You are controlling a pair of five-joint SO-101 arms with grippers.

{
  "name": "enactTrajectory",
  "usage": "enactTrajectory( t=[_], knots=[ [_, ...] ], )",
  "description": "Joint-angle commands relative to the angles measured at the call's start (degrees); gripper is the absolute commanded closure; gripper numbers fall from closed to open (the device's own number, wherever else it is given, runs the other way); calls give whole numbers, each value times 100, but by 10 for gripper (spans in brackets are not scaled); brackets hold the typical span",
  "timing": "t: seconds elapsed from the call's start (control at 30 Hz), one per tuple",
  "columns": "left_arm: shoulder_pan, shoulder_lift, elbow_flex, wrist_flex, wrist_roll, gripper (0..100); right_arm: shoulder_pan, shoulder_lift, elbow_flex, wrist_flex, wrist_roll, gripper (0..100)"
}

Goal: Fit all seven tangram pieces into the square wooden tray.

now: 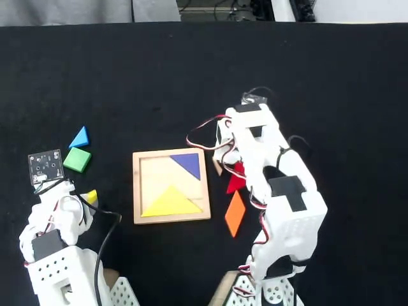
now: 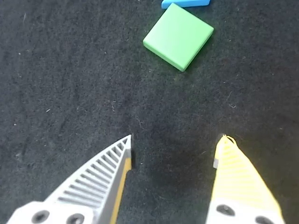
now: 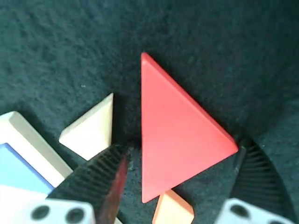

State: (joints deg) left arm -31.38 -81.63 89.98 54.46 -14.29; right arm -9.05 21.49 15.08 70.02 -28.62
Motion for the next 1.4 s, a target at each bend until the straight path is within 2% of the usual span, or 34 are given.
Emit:
enactTrajectory(
  t=[0.0, 0.07, 0.23, 0.63, 0.83, 1.1, 1.23, 1.37],
  knots=[
    [4, -44, -48, -70, -18, 719, 53, 40, -330, -123, 70, 652],
    [4, -44, -48, -70, -18, 719, 53, 40, -321, -114, 70, 657],
    [4, -44, -48, -70, -18, 719, 53, 40, -338, -141, 79, 740],
    [4, -44, -48, -79, -18, 719, 53, 31, -338, -105, 273, 727],
    [4, -44, -48, -79, -18, 719, 53, 31, -338, -132, 316, 807],
    [4, -44, -48, -79, -18, 719, 53, 13, -356, -88, 316, 811],
    [4, -44, -48, -97, -18, 719, 53, -435, -321, -18, 334, 811],
    [4, -44, -48, -97, -18, 719, 26, -1156, -321, 176, 686, 811]
  ],
)
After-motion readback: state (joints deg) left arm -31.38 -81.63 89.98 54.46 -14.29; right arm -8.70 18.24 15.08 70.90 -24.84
